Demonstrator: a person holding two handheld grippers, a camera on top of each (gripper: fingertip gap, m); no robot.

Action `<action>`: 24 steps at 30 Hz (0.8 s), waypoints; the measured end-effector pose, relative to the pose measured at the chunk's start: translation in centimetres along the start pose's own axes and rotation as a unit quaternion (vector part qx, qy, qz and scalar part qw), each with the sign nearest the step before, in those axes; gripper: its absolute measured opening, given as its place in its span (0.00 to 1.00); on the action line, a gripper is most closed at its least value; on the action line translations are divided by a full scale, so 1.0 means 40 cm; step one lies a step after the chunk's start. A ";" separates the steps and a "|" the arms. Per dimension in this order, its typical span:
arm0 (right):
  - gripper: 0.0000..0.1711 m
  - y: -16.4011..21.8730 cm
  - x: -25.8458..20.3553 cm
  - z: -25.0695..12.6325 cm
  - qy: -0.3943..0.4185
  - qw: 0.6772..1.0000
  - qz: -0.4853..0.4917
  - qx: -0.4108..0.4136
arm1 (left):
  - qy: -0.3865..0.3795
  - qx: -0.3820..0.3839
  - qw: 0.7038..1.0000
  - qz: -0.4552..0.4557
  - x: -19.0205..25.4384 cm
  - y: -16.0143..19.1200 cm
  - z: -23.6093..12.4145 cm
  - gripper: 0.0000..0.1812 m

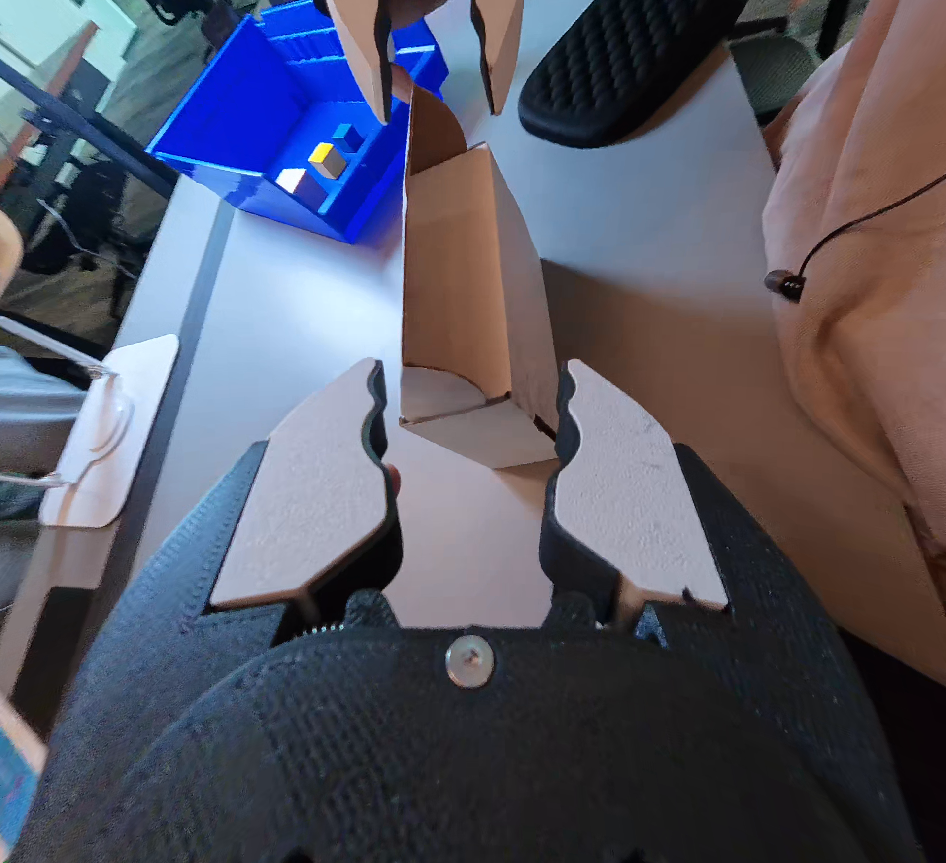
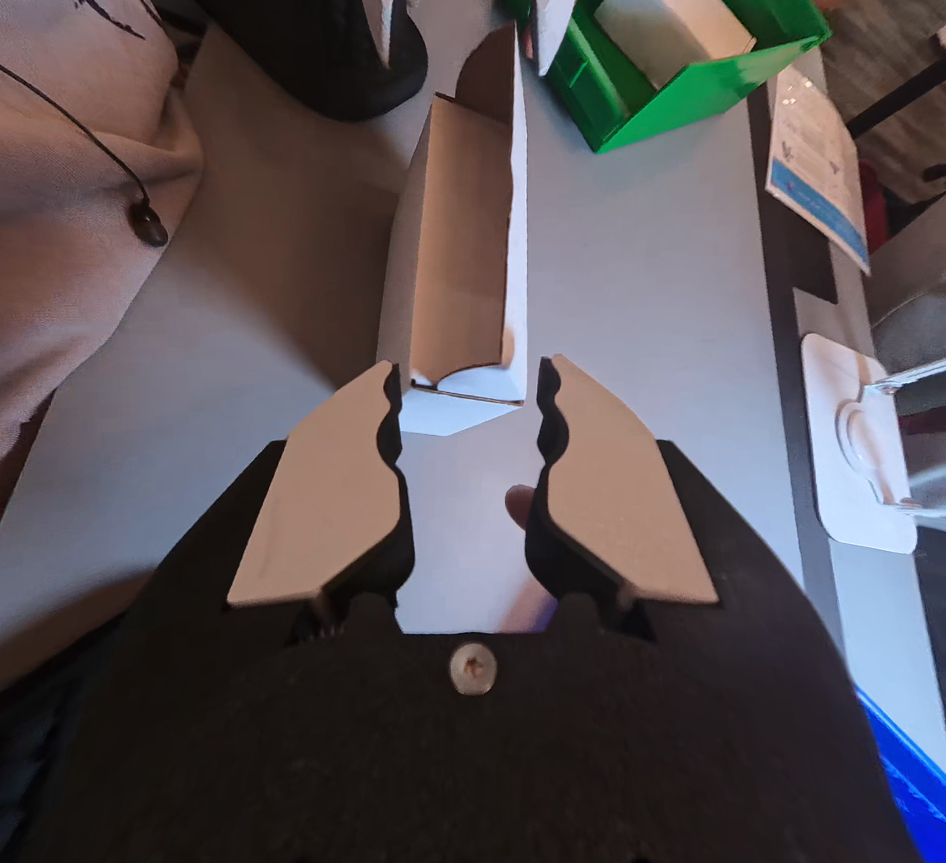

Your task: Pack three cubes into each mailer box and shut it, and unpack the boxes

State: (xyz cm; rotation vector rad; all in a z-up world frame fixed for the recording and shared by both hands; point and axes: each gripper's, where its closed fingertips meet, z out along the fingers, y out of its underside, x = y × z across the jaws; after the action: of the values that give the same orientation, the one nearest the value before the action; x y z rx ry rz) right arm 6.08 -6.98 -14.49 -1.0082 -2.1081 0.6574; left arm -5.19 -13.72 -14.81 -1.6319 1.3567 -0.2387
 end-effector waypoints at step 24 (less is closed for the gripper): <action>0.33 0.031 -0.073 0.060 0.106 0.993 -0.048 -0.030 | -0.120 0.060 0.990 -0.047 0.034 0.019 0.029 0.36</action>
State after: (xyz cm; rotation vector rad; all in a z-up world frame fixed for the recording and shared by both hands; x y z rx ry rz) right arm 6.11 -8.96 -17.94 -0.9587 -1.9839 0.4225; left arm -4.41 -14.17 -16.52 -1.5715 1.0648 -0.1695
